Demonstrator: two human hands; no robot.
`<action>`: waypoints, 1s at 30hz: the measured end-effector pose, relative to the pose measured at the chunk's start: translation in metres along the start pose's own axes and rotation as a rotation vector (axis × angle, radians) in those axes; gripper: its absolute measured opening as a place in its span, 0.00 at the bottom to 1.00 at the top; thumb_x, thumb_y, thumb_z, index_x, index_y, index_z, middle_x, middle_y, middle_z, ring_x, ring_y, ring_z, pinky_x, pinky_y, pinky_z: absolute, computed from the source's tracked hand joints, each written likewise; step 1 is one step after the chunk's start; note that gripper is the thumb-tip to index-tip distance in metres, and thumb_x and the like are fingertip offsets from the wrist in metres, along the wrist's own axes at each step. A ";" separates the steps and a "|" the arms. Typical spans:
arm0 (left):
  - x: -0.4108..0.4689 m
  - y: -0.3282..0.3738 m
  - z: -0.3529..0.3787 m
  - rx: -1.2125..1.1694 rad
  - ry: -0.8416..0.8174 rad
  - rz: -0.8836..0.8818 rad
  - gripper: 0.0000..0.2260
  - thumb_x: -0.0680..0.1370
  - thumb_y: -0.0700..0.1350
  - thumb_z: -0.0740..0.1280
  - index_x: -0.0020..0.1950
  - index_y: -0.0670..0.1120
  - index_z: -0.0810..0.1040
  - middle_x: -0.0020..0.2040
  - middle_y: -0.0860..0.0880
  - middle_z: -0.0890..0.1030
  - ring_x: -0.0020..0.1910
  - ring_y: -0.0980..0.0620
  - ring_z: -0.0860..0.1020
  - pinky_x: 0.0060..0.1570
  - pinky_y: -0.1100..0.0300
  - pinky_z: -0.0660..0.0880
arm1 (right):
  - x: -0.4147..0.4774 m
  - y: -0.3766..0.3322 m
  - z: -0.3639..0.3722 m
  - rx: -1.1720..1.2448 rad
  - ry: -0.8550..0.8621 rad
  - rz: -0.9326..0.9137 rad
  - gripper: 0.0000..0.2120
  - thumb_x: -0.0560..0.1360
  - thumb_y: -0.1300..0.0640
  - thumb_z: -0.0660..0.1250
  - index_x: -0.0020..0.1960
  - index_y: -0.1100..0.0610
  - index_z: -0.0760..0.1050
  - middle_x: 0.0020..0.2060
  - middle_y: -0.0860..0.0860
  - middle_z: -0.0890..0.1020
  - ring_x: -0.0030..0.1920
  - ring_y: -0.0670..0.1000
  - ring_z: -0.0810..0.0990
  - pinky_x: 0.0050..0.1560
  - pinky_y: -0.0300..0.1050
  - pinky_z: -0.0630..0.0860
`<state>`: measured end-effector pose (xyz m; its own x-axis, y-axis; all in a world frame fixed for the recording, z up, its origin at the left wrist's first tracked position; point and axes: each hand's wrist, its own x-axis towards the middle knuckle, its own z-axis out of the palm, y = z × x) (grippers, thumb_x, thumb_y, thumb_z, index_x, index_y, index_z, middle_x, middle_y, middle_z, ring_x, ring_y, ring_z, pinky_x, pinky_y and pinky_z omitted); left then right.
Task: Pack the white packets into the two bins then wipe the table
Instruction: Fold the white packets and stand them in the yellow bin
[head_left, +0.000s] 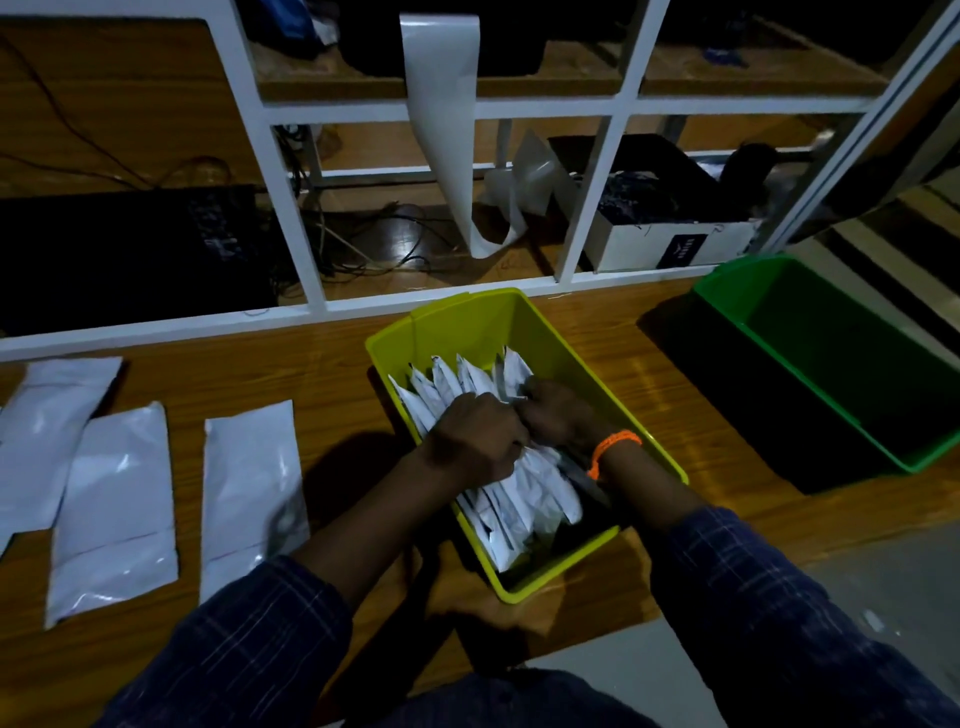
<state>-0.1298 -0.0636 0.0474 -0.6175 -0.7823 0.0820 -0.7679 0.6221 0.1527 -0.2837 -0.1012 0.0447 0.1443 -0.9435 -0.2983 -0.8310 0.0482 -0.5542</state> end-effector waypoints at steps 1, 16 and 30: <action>0.001 0.002 -0.003 -0.033 -0.021 -0.013 0.08 0.72 0.49 0.66 0.45 0.51 0.85 0.42 0.47 0.83 0.45 0.42 0.80 0.43 0.53 0.72 | 0.000 0.000 0.000 0.156 -0.048 0.083 0.10 0.75 0.52 0.65 0.44 0.60 0.74 0.38 0.55 0.80 0.38 0.54 0.77 0.42 0.50 0.73; -0.011 0.002 -0.016 -0.008 0.387 -0.378 0.13 0.77 0.53 0.61 0.42 0.50 0.82 0.40 0.50 0.83 0.47 0.44 0.79 0.52 0.50 0.72 | -0.012 -0.023 -0.005 0.408 -0.025 0.156 0.39 0.79 0.32 0.48 0.35 0.65 0.74 0.30 0.59 0.80 0.34 0.57 0.80 0.38 0.50 0.74; 0.006 0.005 -0.011 -0.130 0.062 -0.410 0.17 0.82 0.53 0.59 0.44 0.43 0.79 0.49 0.44 0.81 0.53 0.42 0.79 0.48 0.51 0.75 | -0.058 0.020 -0.013 0.127 -0.275 0.177 0.37 0.74 0.29 0.54 0.70 0.56 0.70 0.63 0.57 0.79 0.59 0.60 0.80 0.60 0.60 0.76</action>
<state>-0.1351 -0.0654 0.0589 -0.2518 -0.9666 0.0472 -0.9172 0.2539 0.3071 -0.3153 -0.0500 0.0608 0.1575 -0.7939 -0.5873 -0.7850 0.2602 -0.5622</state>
